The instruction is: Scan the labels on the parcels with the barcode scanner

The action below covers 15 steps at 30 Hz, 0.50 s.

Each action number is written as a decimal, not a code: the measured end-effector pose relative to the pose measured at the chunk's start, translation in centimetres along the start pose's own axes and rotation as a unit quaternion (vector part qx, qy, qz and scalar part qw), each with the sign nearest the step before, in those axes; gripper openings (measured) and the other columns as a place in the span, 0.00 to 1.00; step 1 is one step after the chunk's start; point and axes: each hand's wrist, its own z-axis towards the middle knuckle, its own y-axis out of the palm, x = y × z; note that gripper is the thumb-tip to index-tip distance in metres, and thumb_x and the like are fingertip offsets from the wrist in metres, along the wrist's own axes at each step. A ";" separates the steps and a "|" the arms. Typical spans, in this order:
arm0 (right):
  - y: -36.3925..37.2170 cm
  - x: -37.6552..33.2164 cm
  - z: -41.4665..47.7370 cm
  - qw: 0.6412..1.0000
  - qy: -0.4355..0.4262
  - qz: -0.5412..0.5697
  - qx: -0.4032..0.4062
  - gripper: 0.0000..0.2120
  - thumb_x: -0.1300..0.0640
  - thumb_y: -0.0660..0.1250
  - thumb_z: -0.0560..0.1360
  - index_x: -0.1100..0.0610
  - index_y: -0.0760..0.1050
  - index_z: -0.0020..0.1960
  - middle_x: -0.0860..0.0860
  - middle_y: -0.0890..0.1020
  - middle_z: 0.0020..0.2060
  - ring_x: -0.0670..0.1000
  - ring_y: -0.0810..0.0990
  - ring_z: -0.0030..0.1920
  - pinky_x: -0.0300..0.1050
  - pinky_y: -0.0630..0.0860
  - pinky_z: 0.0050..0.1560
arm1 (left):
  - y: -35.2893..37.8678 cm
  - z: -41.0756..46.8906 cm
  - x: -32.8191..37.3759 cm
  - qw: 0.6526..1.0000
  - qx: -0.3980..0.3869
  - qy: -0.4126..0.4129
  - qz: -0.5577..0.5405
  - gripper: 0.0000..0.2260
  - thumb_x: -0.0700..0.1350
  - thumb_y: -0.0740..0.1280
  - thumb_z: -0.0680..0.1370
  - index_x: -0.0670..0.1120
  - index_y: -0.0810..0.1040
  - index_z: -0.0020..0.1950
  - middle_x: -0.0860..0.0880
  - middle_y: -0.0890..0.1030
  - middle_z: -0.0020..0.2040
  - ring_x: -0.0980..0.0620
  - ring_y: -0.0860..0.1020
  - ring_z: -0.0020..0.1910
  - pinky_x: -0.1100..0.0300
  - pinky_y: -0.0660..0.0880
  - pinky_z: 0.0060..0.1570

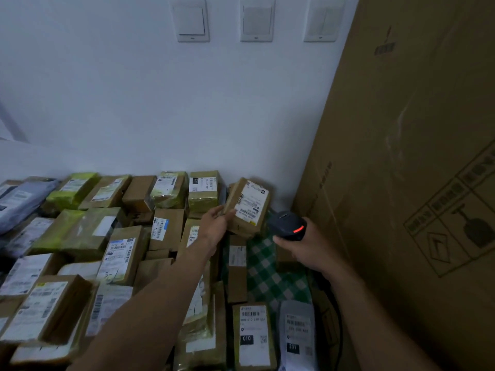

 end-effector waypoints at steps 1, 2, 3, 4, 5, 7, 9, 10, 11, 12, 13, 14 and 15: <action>0.0 0.1 0.7 1.000 0.005 0.001 0.005 0.35 0.49 0.81 0.71 0.51 0.70 0.73 0.50 0.82 0.61 0.53 0.82 0.57 0.52 0.78 0.60 | 0.5 0.8 -0.1 1.000 0.006 -0.014 -0.022 0.28 0.51 0.72 0.79 0.49 0.69 0.77 0.46 0.80 0.65 0.50 0.80 0.56 0.52 0.79 0.55; 0.0 0.2 1.3 1.000 0.010 -0.001 0.009 0.35 0.48 0.81 0.71 0.51 0.70 0.72 0.50 0.81 0.62 0.52 0.81 0.58 0.53 0.78 0.62 | 1.0 1.7 -0.3 0.999 0.014 -0.028 -0.038 0.28 0.52 0.72 0.79 0.50 0.68 0.77 0.46 0.79 0.65 0.49 0.80 0.57 0.48 0.79 0.57; 0.0 0.4 1.9 1.000 0.017 -0.002 0.011 0.35 0.48 0.81 0.71 0.50 0.69 0.72 0.48 0.81 0.62 0.52 0.81 0.60 0.54 0.78 0.64 | 1.5 2.5 -0.4 0.998 0.019 -0.041 -0.043 0.28 0.54 0.72 0.79 0.51 0.68 0.77 0.45 0.79 0.66 0.47 0.80 0.58 0.45 0.79 0.60; 0.0 0.6 2.6 1.000 0.029 -0.001 0.011 0.35 0.48 0.81 0.70 0.49 0.69 0.72 0.47 0.80 0.62 0.52 0.81 0.61 0.56 0.77 0.65 | 2.0 3.4 -0.7 0.998 0.020 -0.051 -0.044 0.28 0.55 0.72 0.79 0.51 0.69 0.76 0.45 0.79 0.66 0.46 0.80 0.59 0.42 0.78 0.62; 0.1 0.9 3.1 0.999 0.041 0.000 0.014 0.35 0.47 0.81 0.70 0.48 0.70 0.71 0.47 0.80 0.62 0.51 0.80 0.61 0.57 0.77 0.66 | 2.4 4.3 -1.0 0.997 0.018 -0.059 -0.044 0.29 0.57 0.72 0.78 0.51 0.69 0.76 0.45 0.78 0.67 0.44 0.79 0.61 0.40 0.77 0.64; 0.2 1.7 4.2 0.999 0.048 -0.005 0.021 0.33 0.47 0.82 0.69 0.48 0.72 0.69 0.47 0.82 0.61 0.49 0.81 0.59 0.57 0.77 0.65 | 3.2 6.3 -1.5 0.997 0.016 -0.058 -0.037 0.32 0.61 0.71 0.75 0.51 0.69 0.76 0.44 0.76 0.69 0.42 0.78 0.64 0.38 0.75 0.66; 0.4 2.4 5.3 0.998 0.054 -0.006 0.034 0.31 0.46 0.83 0.67 0.48 0.74 0.65 0.48 0.83 0.59 0.49 0.82 0.57 0.56 0.78 0.64 | 4.0 7.8 -1.5 0.998 0.027 -0.044 -0.024 0.31 0.62 0.68 0.78 0.49 0.68 0.77 0.43 0.75 0.70 0.42 0.76 0.66 0.38 0.74 0.67; 0.5 2.7 5.8 0.998 0.057 -0.005 0.036 0.30 0.47 0.83 0.67 0.48 0.74 0.64 0.48 0.83 0.58 0.49 0.82 0.56 0.55 0.79 0.63 | 4.3 8.4 -1.3 0.998 0.037 -0.035 -0.025 0.28 0.61 0.65 0.81 0.48 0.68 0.77 0.43 0.75 0.70 0.42 0.76 0.67 0.38 0.74 0.68; 0.5 2.9 6.1 0.997 0.062 -0.003 0.035 0.29 0.47 0.83 0.67 0.48 0.74 0.63 0.47 0.83 0.57 0.48 0.82 0.56 0.53 0.79 0.62 | 4.7 8.7 -1.1 0.998 0.047 -0.030 -0.030 0.26 0.59 0.63 0.83 0.47 0.68 0.77 0.43 0.76 0.70 0.42 0.76 0.67 0.39 0.73 0.68; 0.5 3.0 6.4 0.997 0.069 -0.001 0.030 0.29 0.48 0.83 0.68 0.48 0.73 0.63 0.46 0.82 0.56 0.48 0.81 0.55 0.52 0.78 0.61 | 5.1 9.3 -1.0 0.997 0.058 -0.028 -0.037 0.25 0.58 0.62 0.84 0.47 0.67 0.77 0.43 0.76 0.70 0.42 0.76 0.67 0.39 0.73 0.69; 0.5 3.0 6.7 0.997 0.075 0.003 0.026 0.29 0.48 0.83 0.68 0.47 0.73 0.63 0.45 0.81 0.56 0.47 0.80 0.55 0.50 0.78 0.60 | 5.5 9.6 -0.9 0.997 0.064 -0.027 -0.037 0.25 0.57 0.62 0.84 0.46 0.66 0.78 0.43 0.76 0.70 0.43 0.76 0.68 0.40 0.73 0.69; 0.5 3.1 6.9 0.997 0.079 0.004 0.025 0.29 0.47 0.82 0.68 0.47 0.72 0.64 0.45 0.81 0.56 0.47 0.80 0.55 0.49 0.77 0.59 | 5.8 10.0 -1.0 0.997 0.074 -0.022 -0.024 0.25 0.57 0.62 0.84 0.46 0.66 0.78 0.43 0.76 0.70 0.43 0.75 0.69 0.42 0.73 0.69; 0.4 3.2 7.2 0.996 0.082 0.002 0.026 0.30 0.47 0.82 0.69 0.47 0.72 0.66 0.45 0.81 0.56 0.48 0.80 0.56 0.48 0.77 0.58 | 6.0 10.5 -1.1 0.997 0.082 -0.015 0.004 0.25 0.57 0.63 0.84 0.46 0.67 0.77 0.44 0.76 0.70 0.43 0.76 0.68 0.45 0.73 0.68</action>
